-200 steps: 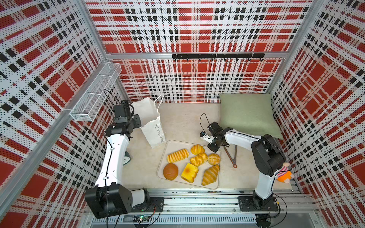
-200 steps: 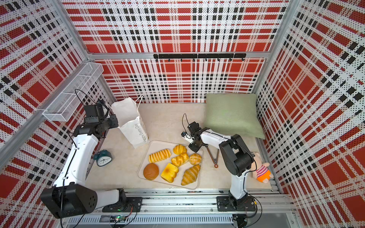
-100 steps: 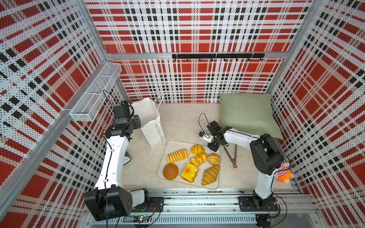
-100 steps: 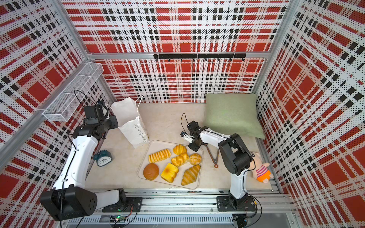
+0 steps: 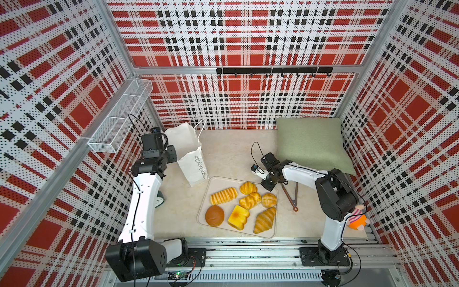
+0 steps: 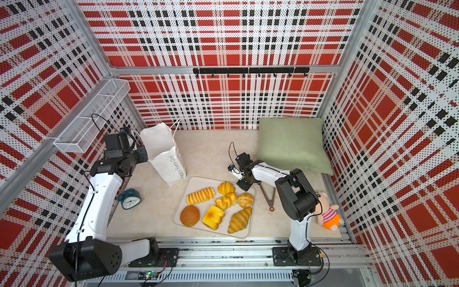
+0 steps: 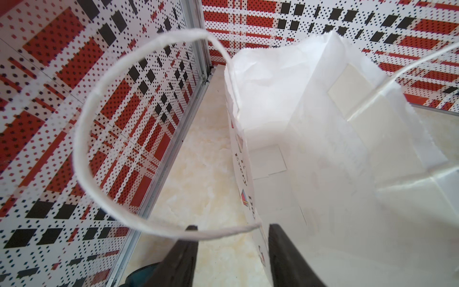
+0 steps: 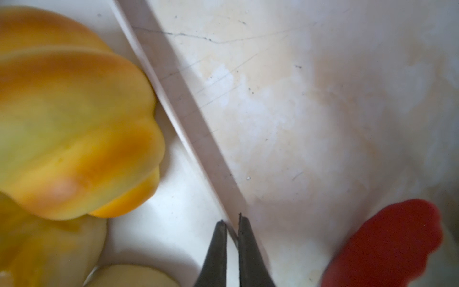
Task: Pack bread into a paper bag
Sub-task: Adjust the plate at the center of the board.
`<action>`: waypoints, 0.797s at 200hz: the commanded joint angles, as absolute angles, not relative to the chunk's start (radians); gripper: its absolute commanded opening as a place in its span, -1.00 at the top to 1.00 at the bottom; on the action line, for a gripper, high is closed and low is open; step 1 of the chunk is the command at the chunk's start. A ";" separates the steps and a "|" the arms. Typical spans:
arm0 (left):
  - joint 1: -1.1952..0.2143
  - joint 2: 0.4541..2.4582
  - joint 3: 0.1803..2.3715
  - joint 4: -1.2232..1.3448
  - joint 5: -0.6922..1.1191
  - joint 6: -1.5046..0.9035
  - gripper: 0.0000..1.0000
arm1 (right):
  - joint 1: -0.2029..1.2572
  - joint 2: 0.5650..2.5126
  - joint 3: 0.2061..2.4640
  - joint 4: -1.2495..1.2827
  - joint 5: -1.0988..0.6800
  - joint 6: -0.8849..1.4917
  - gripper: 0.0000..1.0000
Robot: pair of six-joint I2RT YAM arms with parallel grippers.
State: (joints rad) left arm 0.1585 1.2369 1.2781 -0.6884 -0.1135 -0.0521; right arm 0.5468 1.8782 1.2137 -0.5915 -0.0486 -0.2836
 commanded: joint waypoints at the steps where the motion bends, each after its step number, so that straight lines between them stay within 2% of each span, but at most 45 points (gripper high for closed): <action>1: 0.167 1.218 1.270 -0.675 -0.118 -0.061 -0.04 | 0.513 1.904 1.128 -0.640 -0.035 -0.146 1.00; 44: 0.166 1.219 1.271 -0.675 -0.116 -0.062 -0.06 | 0.449 1.875 1.091 -0.640 0.000 -0.076 1.00; 103: 0.166 1.204 1.270 -0.676 -0.138 -0.064 -0.07 | 0.442 1.828 1.043 -0.711 0.065 -0.016 1.00; 159: 0.166 1.244 1.288 -0.676 -0.127 -0.074 -0.05 | 0.437 1.827 1.043 -0.770 0.033 0.146 1.00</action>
State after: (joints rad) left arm 0.1585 1.2343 1.2778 -0.6884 -0.1238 -0.0639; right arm 0.4561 1.7824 1.0882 -0.5827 -0.0399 0.0330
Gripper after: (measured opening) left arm 0.525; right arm 0.055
